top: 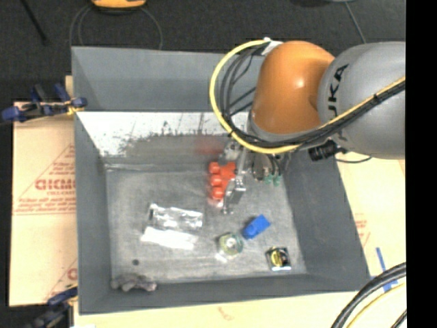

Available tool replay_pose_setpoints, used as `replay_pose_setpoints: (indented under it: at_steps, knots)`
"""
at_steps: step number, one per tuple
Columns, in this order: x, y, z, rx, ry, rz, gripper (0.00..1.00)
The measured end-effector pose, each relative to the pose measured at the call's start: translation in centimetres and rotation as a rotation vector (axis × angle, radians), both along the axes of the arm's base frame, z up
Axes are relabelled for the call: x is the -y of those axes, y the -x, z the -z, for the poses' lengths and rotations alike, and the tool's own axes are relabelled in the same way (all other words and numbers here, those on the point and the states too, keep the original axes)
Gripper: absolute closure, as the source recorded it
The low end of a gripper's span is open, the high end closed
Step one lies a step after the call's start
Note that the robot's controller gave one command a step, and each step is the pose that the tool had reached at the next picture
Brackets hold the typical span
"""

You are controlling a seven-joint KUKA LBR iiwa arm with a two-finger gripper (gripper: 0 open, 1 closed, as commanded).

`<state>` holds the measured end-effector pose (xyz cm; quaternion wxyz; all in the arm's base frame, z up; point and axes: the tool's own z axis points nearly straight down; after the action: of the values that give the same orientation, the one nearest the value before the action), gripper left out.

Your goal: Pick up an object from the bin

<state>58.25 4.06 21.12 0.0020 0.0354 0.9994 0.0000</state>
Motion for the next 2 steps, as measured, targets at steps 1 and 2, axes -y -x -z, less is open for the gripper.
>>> replay_pose_setpoints:
  at_steps: [1,2]
  knots:
    - [-0.3,6.8,13.8,0.006,0.0,-0.022,0.0]
    - [6.0,8.0,13.5,0.002,0.002,-0.18,0.0]
